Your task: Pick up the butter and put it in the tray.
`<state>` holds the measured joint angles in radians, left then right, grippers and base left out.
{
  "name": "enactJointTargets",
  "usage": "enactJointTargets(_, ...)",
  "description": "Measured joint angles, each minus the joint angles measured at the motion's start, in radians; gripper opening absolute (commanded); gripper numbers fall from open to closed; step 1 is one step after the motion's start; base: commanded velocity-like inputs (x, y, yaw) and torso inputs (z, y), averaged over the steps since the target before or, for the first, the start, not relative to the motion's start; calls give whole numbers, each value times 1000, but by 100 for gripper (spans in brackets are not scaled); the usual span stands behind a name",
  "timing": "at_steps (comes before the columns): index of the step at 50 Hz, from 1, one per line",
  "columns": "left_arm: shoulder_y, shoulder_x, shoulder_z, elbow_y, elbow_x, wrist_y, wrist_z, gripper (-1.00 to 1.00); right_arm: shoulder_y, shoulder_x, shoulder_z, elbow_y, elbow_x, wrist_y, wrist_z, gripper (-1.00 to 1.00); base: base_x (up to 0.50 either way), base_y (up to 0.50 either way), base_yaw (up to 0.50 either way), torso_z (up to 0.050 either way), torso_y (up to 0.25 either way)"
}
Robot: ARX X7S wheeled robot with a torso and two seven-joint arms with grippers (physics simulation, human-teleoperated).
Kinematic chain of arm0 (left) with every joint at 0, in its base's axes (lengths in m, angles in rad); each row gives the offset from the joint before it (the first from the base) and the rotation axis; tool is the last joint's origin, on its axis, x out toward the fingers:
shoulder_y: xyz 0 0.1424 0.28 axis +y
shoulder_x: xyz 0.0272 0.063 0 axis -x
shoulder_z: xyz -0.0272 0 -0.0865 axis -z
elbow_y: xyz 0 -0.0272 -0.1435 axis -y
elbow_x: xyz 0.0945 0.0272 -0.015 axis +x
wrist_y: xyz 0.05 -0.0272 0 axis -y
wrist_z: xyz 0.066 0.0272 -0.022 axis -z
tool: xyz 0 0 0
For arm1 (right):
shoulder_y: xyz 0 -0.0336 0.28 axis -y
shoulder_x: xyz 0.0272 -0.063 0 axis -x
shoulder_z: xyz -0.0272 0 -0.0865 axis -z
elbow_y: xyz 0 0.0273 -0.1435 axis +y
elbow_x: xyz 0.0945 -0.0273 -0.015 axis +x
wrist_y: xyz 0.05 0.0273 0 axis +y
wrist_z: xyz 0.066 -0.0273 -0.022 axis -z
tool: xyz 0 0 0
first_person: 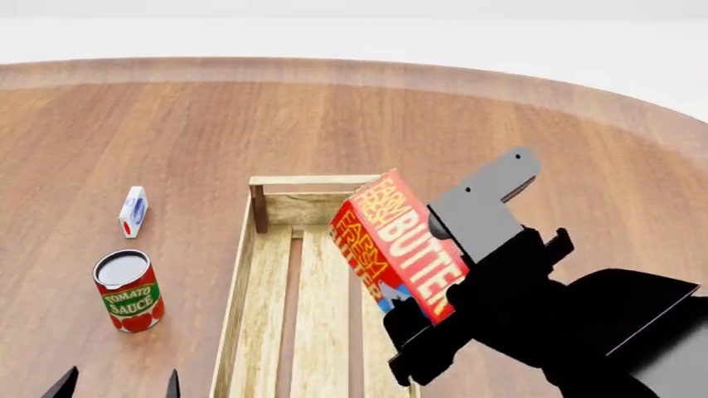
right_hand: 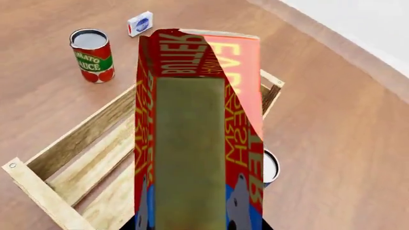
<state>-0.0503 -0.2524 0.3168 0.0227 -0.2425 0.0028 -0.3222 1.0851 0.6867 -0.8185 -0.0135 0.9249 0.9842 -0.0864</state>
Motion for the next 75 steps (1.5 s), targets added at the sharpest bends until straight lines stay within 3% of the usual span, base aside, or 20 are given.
enactJointTargets(17,-2,-4,11,-3,-1,1,-4,100,51,-226,5,252,-55,-87,57,-100,0,0,0,0,1)
enactJointTargets(52,8,-15,26,10,-4,10,-18,100,55,-575,-141,857,-223,-347,-89,-100,0,0,0,0,1)
enactJointTargets(62,7,-17,30,13,-6,9,-21,100,61,-644,-301,1060,-132,-464,-126,-100,0,0,0,0,1)
enactJointTargets(75,6,-21,33,15,-10,9,-24,100,74,-672,-534,1160,49,-529,-123,-100,0,0,0,1,1)
